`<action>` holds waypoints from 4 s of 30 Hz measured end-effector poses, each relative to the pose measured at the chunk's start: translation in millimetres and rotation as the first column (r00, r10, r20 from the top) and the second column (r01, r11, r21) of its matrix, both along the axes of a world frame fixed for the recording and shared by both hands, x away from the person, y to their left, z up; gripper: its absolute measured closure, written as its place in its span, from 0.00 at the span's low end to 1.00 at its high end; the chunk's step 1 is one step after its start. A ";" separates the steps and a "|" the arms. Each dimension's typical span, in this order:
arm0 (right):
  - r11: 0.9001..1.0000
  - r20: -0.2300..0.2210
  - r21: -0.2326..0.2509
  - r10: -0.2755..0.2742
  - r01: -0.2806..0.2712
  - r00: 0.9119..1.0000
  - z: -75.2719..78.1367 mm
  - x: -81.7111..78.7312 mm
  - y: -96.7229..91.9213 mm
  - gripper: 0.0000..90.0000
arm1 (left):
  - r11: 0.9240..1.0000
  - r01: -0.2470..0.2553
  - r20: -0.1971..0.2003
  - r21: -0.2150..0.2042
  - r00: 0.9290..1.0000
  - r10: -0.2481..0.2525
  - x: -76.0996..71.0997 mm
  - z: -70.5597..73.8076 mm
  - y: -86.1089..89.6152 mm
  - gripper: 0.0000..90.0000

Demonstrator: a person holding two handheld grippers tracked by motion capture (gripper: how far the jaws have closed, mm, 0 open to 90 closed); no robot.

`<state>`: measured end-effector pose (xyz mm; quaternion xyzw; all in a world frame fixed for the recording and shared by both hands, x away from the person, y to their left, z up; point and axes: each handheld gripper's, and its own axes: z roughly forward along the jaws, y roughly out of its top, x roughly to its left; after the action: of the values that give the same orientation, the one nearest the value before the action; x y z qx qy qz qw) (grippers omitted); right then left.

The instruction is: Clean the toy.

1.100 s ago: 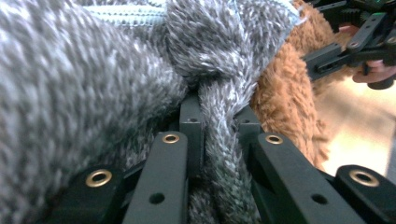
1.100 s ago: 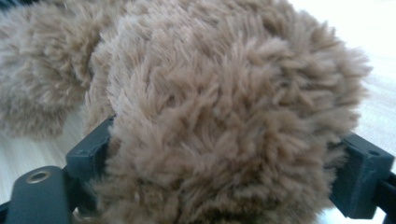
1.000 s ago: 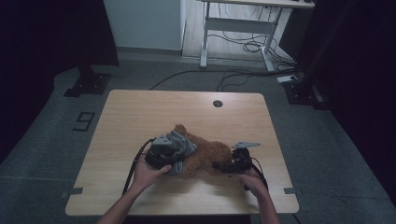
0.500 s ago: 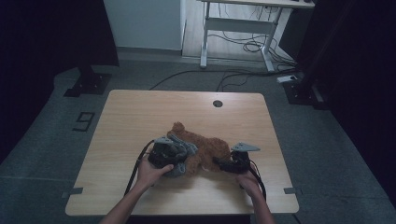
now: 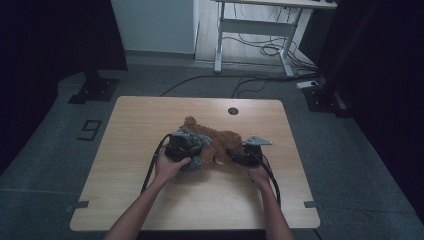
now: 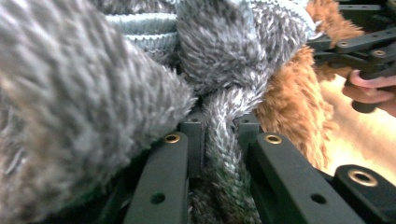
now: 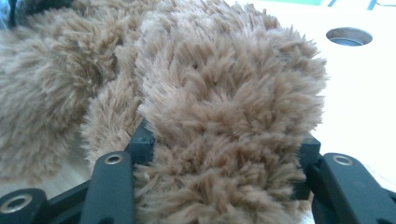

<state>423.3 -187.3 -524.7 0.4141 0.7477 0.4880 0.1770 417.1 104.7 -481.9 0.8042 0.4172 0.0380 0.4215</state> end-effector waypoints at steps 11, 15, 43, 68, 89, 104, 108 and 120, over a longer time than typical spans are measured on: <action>0.994 0.114 -0.067 0.097 -0.090 0.989 -8.1 -44.4 -10.4 0.46 | 1.000 0.013 0.204 0.008 0.979 -0.014 -16.7 72.2 -11.1 0.87; 0.992 0.128 -0.084 0.108 -0.098 0.986 -9.4 -52.3 -12.6 0.43 | 0.997 0.018 0.143 0.069 0.989 -0.028 -2.8 58.6 -32.7 0.86; 0.994 0.031 0.038 0.105 -0.106 0.994 -10.1 -55.8 -23.0 0.48 | 0.991 -0.133 0.111 0.027 0.985 0.129 -50.4 -12.7 65.9 0.88; 0.990 0.051 0.041 0.134 -0.136 0.990 -13.8 -54.4 -26.2 0.49 | 0.992 0.115 0.239 0.060 0.963 -0.126 -63.9 37.5 -65.1 0.88; 0.986 0.053 0.064 0.149 -0.152 0.987 -15.8 -52.1 -29.1 0.50 | 0.997 -0.083 0.238 -0.005 0.968 0.082 -60.3 22.4 28.5 0.88; 0.985 0.059 0.049 0.161 -0.164 0.985 -17.3 -53.1 -30.2 0.50 | 0.977 -0.212 0.147 0.006 0.967 0.209 -45.8 -5.4 78.2 0.88; 0.985 0.059 0.041 0.164 -0.166 0.985 -16.7 -53.2 -30.5 0.50 | 0.983 -0.181 0.230 -0.033 0.956 0.183 -50.3 30.4 74.4 0.88; 0.986 0.053 0.051 0.159 -0.161 0.986 -16.9 -52.8 -30.9 0.50 | 0.994 -0.074 0.266 0.082 0.963 0.050 -31.6 54.4 -9.5 0.88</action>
<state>370.5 -218.3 -541.7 0.3454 0.7604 0.5309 0.1440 385.5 95.2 -427.5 0.7969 0.3803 0.1770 0.4347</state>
